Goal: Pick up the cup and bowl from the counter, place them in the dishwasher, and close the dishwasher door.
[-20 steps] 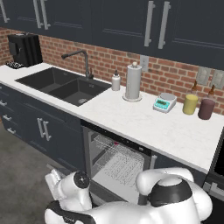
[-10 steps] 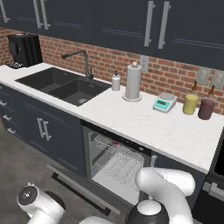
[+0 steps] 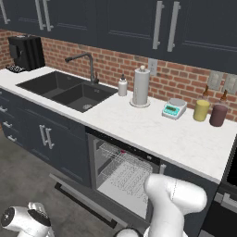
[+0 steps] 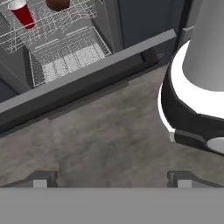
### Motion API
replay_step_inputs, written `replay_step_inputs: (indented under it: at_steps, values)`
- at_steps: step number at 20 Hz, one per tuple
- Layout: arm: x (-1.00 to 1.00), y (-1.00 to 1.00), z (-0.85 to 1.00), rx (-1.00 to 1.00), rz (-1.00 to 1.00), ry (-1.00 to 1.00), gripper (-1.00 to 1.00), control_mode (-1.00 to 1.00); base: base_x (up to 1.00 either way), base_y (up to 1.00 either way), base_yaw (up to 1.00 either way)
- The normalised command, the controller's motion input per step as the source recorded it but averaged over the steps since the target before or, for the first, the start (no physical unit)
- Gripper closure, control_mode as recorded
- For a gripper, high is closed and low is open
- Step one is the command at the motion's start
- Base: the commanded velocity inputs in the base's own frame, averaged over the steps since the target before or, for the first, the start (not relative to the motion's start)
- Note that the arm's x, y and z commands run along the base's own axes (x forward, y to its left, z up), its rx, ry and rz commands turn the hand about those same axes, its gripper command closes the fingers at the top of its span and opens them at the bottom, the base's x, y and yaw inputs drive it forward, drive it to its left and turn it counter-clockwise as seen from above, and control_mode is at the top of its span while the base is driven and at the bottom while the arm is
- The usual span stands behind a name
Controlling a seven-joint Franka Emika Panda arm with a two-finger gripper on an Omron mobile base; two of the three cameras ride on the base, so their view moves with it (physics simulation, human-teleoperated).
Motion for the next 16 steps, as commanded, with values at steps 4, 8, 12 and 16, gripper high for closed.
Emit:
replay_step_inputs:
  at_steps: [4,8,12,16]
  values:
    - [0.36,0.00,-0.66,-0.24,-0.17,0.01,-1.00,-1.00,0.00,0.00,0.00]
    - [0.44,0.01,-0.78,-0.27,-0.10,-0.01,-1.00,-1.00,0.00,0.00,0.00]
    - [0.45,0.13,-0.88,-0.37,-0.02,-0.07,-1.00,-1.00,0.00,0.00,0.00]
    - [0.43,0.21,-0.76,-0.37,0.00,-0.10,-1.00,-1.00,0.00,0.00,0.00]
